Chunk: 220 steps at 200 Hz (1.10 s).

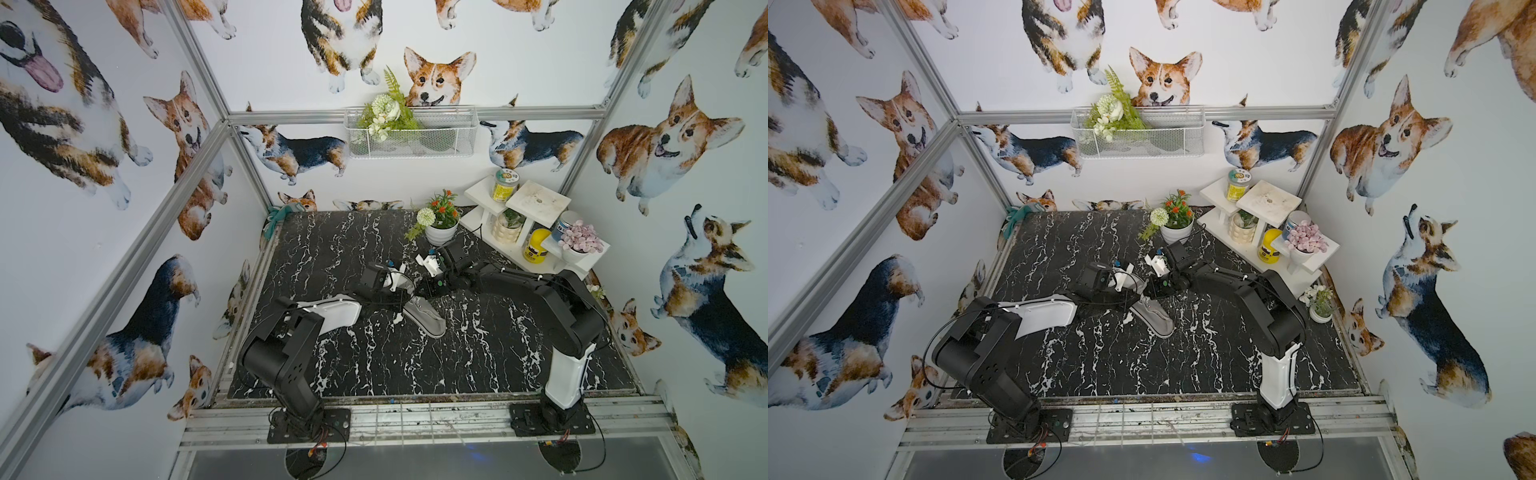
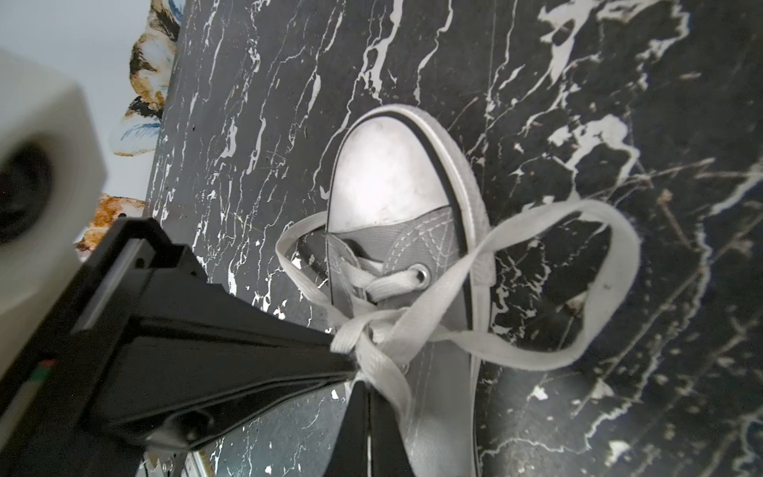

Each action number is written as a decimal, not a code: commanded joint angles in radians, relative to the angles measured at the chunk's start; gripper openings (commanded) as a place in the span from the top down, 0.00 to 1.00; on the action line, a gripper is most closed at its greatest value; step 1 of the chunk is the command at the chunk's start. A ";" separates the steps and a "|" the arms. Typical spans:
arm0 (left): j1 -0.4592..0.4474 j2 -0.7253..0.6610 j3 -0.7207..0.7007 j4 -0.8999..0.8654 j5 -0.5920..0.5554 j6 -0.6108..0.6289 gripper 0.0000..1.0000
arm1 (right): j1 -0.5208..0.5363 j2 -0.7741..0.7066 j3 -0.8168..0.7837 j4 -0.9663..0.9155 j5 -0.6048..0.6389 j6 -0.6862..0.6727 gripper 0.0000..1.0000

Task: Tie the shoes
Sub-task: Tie the shoelace on the shoe.

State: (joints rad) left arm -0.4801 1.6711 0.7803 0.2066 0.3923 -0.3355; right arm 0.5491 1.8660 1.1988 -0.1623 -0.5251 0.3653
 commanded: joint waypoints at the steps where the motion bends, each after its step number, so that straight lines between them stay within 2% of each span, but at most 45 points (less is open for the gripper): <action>1: 0.001 -0.007 0.000 0.022 -0.003 -0.002 1.00 | -0.007 -0.018 -0.014 0.012 -0.072 0.019 0.99; 70: 0.001 -0.007 -0.002 0.037 -0.003 -0.016 1.00 | -0.014 -0.077 -0.109 0.139 -0.239 0.124 1.00; 113: 0.001 -0.007 -0.001 0.037 -0.003 -0.023 1.00 | -0.067 -0.190 -0.180 0.017 -0.174 0.045 1.00; 129: 0.001 -0.046 -0.004 0.037 -0.003 -0.022 1.00 | -0.096 -0.246 -0.209 -0.029 -0.155 0.012 1.00; 172: -0.012 -0.065 -0.025 0.047 0.029 -0.023 1.00 | -0.179 -0.340 -0.259 -0.032 -0.085 -0.014 1.00; 220: -0.013 -0.193 -0.129 0.023 -0.050 -0.049 0.62 | -0.192 -0.318 -0.292 0.049 -0.042 -0.010 1.00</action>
State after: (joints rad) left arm -0.4927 1.5326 0.6865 0.2321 0.3897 -0.3721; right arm 0.3599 1.5402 0.9176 -0.1722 -0.6125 0.3779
